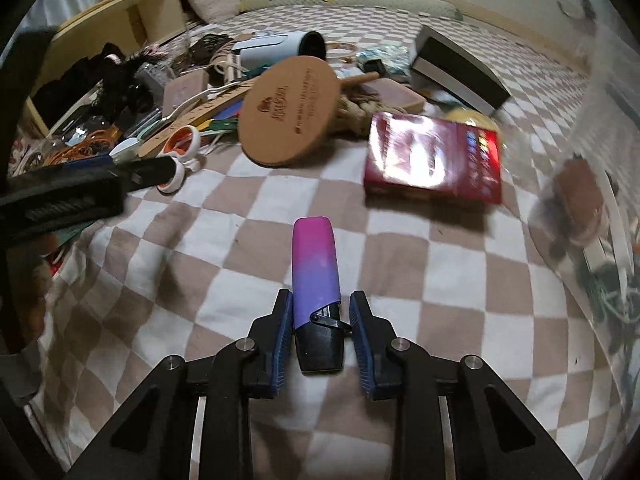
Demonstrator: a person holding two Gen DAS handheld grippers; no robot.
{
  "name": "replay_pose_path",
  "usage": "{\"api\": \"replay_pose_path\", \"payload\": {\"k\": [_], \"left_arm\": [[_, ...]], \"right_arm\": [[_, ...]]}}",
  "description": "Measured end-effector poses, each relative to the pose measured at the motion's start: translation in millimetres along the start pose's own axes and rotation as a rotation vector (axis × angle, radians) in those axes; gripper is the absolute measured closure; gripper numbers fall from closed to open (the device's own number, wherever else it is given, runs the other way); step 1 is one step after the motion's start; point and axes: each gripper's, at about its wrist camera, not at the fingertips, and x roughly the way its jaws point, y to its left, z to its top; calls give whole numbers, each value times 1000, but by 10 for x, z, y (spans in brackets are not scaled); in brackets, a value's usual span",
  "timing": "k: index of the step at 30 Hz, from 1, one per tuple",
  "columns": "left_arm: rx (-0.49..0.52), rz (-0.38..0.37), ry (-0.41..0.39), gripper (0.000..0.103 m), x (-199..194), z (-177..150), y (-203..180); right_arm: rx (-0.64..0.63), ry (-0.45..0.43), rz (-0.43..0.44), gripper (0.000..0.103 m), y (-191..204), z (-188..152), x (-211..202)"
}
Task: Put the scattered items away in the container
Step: 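Lower the left gripper onto the orange-handled scissors and close on them while the right holds the lighter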
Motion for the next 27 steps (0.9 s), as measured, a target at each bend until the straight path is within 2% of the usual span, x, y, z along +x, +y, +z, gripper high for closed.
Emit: {"api": "replay_pose_path", "payload": {"k": [8,10,11,12,15,17,21,24,27], "left_arm": [[71,161,-9,15,290,-18,-222],[70,173,-28,21,274,-32,-198],[68,174,-32,32,257,-30,-168],[51,158,-28,36,250,-31,-115],[-13,102,-10,38,234,-45,56],[-55,52,-2,48,204,-74,146],[-123,-32,11,59,171,-94,300],[-189,-88,0,60,119,-83,423],[-205,-87,-27,61,39,-53,481]], "right_arm": [[33,4,10,74,-71,-52,-28],[39,4,17,74,-88,-58,-22],[42,4,20,74,-98,-63,-19],[45,4,22,74,-103,-66,-15],[52,-1,26,74,-110,-72,-11],[58,-3,29,73,-118,-76,-10],[70,-8,36,73,-135,-90,-8],[68,-10,33,73,-130,-94,-12],[71,-10,36,73,-138,-89,-11]]}}
